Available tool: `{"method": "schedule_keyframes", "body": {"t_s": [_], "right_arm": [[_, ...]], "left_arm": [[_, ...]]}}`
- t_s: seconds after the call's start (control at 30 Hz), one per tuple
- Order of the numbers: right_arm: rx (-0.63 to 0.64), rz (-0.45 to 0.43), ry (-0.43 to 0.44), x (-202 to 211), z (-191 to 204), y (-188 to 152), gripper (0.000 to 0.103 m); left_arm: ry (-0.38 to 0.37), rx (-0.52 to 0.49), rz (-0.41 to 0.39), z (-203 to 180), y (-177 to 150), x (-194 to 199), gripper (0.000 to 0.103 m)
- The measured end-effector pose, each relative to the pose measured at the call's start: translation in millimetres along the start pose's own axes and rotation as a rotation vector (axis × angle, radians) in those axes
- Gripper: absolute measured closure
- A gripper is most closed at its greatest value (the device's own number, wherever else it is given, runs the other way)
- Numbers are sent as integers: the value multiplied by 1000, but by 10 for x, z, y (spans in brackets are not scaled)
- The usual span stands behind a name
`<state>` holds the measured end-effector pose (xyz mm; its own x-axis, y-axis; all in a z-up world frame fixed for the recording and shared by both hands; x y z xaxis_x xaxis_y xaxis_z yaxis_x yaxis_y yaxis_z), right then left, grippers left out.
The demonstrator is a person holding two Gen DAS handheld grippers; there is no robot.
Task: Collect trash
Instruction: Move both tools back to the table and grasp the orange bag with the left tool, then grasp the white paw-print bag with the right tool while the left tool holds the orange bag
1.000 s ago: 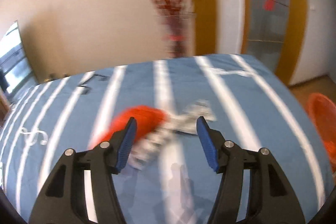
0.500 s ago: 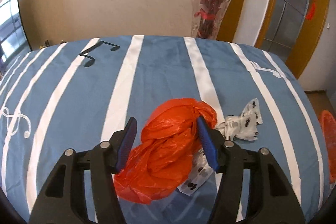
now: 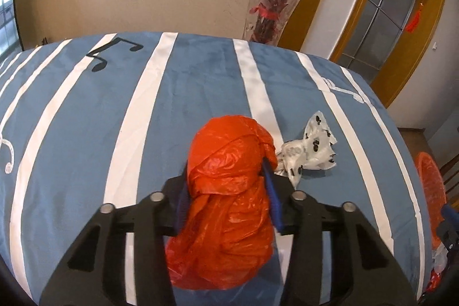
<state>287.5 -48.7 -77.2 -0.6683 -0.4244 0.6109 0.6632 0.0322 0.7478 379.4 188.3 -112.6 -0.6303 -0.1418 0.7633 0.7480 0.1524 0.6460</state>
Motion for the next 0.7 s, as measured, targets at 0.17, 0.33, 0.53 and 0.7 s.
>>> {"method": "schedule_keyframes", "body": {"t_s": [0.17,0.33,0.53,0.7], "right_arm": [[16,13,11,-65,96,-14,47],[35,28,50,-227,309,16,47],[46,76,143,-714,843,105,60],[3,109,186,-1197,1232,268,67]], "left_arm": [[29,18,-38,107,38,88,68],[101,73,-96,487,82,273,68],[203,119,-129,1056,24,456,68],[243,161,-132,1465,-50,517,68]]}}
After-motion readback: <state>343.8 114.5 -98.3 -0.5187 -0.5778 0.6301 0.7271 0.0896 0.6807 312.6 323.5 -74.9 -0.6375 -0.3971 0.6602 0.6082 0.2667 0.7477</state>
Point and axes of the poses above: each gripper's, at about its wrist camera, not at the fingertips, and x roughly against the way its jaws point, z to its left, y to its top, the point moved 8 cm from there along -x, roughly the way its jaws point, and after that the axes turned 14 degrees about y, right-handed, at the moved point
